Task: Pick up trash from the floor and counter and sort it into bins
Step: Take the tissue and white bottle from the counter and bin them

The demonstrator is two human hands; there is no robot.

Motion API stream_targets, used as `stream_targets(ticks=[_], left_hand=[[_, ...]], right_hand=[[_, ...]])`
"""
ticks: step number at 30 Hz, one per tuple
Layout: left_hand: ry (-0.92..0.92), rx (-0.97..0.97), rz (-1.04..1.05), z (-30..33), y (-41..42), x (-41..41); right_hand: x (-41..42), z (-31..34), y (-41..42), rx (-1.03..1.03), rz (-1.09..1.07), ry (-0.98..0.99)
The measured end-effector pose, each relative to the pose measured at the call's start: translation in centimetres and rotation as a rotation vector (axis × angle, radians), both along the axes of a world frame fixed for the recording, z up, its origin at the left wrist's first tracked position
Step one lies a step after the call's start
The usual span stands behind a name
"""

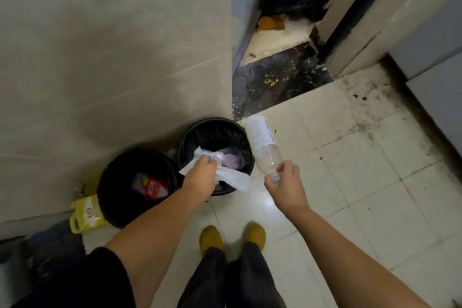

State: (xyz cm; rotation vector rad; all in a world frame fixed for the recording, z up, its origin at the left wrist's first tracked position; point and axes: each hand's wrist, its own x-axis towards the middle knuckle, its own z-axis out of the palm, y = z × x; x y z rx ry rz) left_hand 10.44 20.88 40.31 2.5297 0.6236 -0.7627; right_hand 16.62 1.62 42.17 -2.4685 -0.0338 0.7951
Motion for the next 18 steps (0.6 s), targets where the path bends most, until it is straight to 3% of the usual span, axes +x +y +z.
stream_targets(ticks=[11,14,18], left_hand=[[0.116,0.076,-0.135,-28.5,2.8,2.7],[0.174,0.021,-0.125,-31.0,2.7,2.1],[0.099,-0.044,-0.04,-27.7,3.4,-0.6]], right_hand=[[1.2,-19.5,3.6,0.185,0.011,-0.156],[1.3,-21.4,2.9,0.179,0.003,-0.163],[0.6,-18.8,3.8,0.129,0.053,-0.135]])
